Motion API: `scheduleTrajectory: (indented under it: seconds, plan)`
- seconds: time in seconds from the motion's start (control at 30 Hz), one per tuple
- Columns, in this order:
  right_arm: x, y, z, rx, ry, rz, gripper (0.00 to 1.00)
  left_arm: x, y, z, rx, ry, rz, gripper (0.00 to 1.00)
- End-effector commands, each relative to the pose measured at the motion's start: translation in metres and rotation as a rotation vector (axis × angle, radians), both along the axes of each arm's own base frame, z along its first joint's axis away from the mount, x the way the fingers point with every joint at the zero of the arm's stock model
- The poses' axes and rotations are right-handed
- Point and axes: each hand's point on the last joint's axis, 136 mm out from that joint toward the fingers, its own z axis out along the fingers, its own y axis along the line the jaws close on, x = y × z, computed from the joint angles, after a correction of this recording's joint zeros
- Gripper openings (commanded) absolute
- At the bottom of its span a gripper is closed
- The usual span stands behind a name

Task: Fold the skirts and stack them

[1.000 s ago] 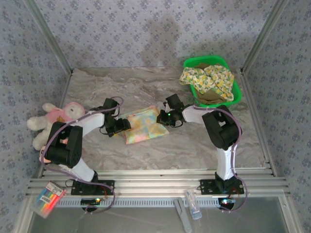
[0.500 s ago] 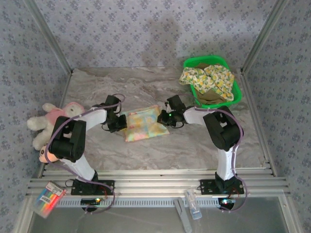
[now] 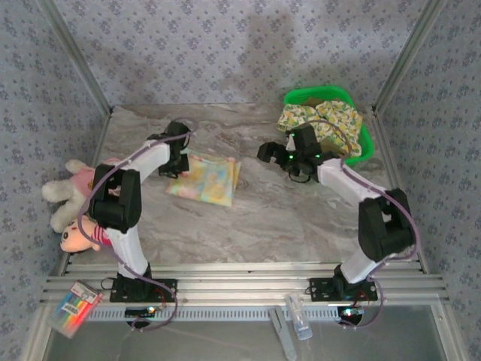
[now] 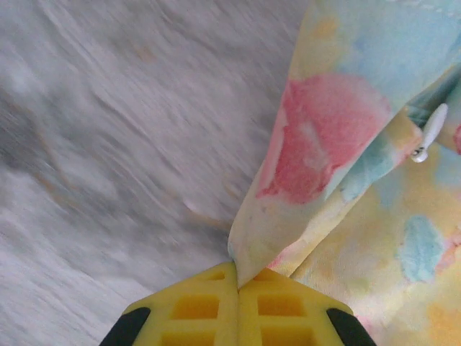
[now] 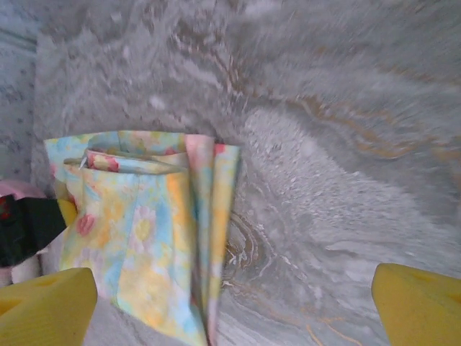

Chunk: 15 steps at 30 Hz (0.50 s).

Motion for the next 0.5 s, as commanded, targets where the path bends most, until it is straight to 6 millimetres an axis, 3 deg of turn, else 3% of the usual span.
scheduleTrajectory:
  seconds: [0.0, 0.27, 0.47]
  plan:
    - [-0.022, -0.029, 0.006, -0.093, 0.011, -0.032, 1.0, 0.021, 0.055, 0.022, 0.171, 0.013, 0.018, 0.0]
    - [-0.04, -0.059, 0.026, -0.111, -0.028, -0.107, 1.0, 0.081, 0.107, 0.021, 0.112, 0.007, 0.121, 0.0]
    - [-0.044, -0.073, 0.038, -0.127, -0.051, -0.15, 1.0, 0.11, 0.12, 0.001, -0.031, 0.009, 0.201, 0.0]
